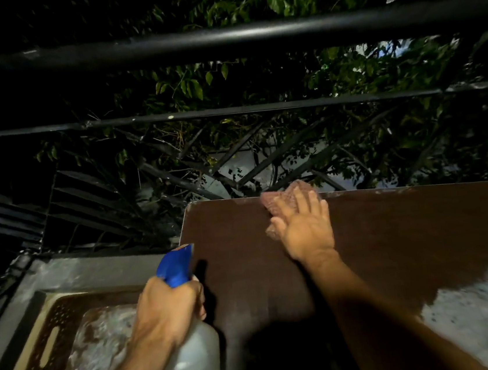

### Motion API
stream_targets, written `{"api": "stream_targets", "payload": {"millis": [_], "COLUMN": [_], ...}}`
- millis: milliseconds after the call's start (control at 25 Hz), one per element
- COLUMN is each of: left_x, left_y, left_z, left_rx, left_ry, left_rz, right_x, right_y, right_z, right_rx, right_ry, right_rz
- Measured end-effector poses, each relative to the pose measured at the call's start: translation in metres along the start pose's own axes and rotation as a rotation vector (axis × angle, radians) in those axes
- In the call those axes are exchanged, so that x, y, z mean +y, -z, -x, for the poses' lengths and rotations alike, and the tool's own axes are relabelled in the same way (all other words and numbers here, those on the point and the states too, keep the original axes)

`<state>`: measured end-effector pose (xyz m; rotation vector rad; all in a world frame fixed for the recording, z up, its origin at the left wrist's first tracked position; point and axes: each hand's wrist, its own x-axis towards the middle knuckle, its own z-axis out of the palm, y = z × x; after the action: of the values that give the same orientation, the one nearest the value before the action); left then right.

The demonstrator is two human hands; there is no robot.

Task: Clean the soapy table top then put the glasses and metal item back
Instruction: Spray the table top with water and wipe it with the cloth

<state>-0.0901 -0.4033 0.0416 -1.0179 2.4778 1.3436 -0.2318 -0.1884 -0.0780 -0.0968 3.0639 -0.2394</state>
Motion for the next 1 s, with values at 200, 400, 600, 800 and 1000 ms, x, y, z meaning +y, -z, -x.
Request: {"api": "stream_targets", "payload": {"millis": [200, 400, 600, 800, 1000], "left_x": [0.000, -0.006, -0.012, -0.010, 0.004], "left_y": [-0.012, -0.018, -0.030, -0.048, -0.069], "left_z": [0.003, 0.007, 0.015, 0.026, 0.037], "left_rx": [0.090, 0.004, 0.103, 0.090, 0.046], "left_ry": [-0.002, -0.097, -0.032, 0.020, -0.031], "left_rz": [-0.058, -0.046, -0.004, -0.031, -0.042], "right_x": [-0.080, -0.082, -0.051, -0.011, 0.070], "right_y": [-0.014, -0.007, 0.002, -0.010, 0.012], "right_z": [0.031, -0.011, -0.011, 0.084, 0.033], "right_rx": [-0.119, -0.175, -0.176, -0.122, -0.094], "right_ry": [0.654, 0.508, 0.295, 0.657, 0.386], "right_rz": [-0.020, 0.003, -0.058, -0.043, 0.025]}}
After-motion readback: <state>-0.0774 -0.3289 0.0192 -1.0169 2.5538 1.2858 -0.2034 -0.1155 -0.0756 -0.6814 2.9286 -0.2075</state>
